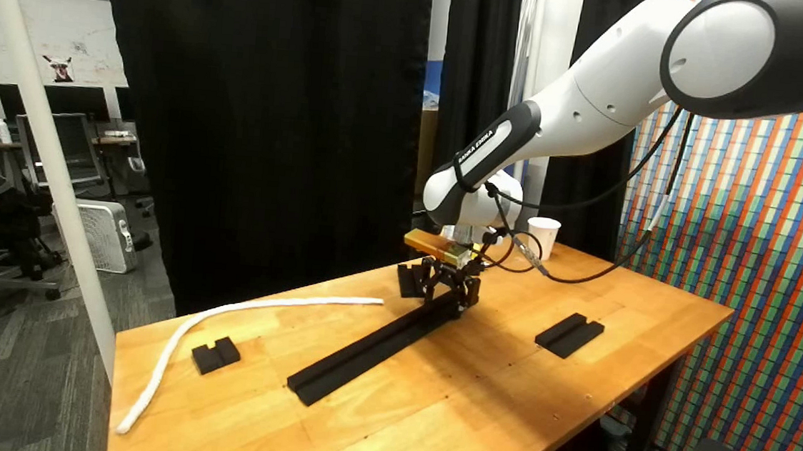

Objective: Connect four black pieces together

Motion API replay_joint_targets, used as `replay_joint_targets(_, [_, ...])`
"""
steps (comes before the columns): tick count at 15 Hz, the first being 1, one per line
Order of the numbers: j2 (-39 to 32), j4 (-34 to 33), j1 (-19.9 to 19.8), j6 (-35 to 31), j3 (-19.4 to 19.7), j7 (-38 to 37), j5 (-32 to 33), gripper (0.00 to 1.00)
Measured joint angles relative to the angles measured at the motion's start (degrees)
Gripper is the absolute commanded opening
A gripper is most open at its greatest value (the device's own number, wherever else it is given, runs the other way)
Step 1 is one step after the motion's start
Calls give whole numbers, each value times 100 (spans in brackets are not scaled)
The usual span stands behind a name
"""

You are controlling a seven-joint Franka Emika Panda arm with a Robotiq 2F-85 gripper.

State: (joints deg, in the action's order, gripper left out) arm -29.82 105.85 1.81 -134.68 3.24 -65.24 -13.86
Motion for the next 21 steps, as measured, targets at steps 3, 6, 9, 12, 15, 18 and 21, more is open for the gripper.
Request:
replay_joint_targets(3, [-46,-35,-18,1,-34,108,-143,100])
replay_joint_targets(6, [36,-30,-20,16,-24,121,-153,100])
replay_joint_targets(9, [406,147,-4,-20,103,74,-47,100])
replay_joint_targets(12, [1025,656,-6,-243,263,7,74,100])
replay_joint_targets(15, [1665,1365,-47,-490,375,-69,129,100])
replay_joint_targets(18, [2229,2199,-182,-796,391,-89,125,100])
replay_joint_targets(21, [2643,2949,-324,-1016,392,-87,123,100])
